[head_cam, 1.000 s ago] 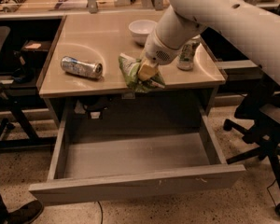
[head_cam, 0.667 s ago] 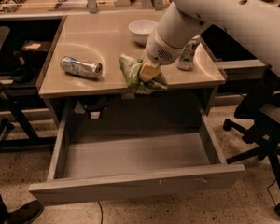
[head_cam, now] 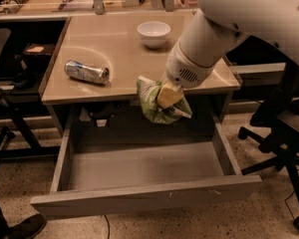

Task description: Place green jalapeno chip bag into top drawer

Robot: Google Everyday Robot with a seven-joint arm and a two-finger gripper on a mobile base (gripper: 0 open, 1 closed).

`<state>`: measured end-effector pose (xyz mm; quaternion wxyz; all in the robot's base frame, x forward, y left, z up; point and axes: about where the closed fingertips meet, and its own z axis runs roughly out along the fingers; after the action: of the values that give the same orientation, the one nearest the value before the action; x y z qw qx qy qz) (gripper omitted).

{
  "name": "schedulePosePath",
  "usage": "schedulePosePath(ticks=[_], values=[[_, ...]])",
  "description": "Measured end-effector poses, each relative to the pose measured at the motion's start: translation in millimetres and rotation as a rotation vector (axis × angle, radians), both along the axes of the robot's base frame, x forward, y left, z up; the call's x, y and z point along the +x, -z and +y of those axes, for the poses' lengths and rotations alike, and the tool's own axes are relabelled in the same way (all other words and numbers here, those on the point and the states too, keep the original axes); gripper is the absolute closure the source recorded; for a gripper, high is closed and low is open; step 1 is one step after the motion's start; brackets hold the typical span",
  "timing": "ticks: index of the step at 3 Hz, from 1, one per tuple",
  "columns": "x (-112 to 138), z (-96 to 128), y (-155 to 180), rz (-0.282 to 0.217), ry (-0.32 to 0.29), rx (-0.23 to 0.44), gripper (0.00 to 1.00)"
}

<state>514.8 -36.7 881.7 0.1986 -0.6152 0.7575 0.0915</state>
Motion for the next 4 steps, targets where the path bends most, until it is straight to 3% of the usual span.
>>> schedulePosePath(ticks=[2, 4], values=[[-5.3, 3.9, 9.9, 0.012, -0.014, -0.009, 1.00], [-15.9, 27.4, 97.1, 0.164, -0.023, 0.033, 1.00]])
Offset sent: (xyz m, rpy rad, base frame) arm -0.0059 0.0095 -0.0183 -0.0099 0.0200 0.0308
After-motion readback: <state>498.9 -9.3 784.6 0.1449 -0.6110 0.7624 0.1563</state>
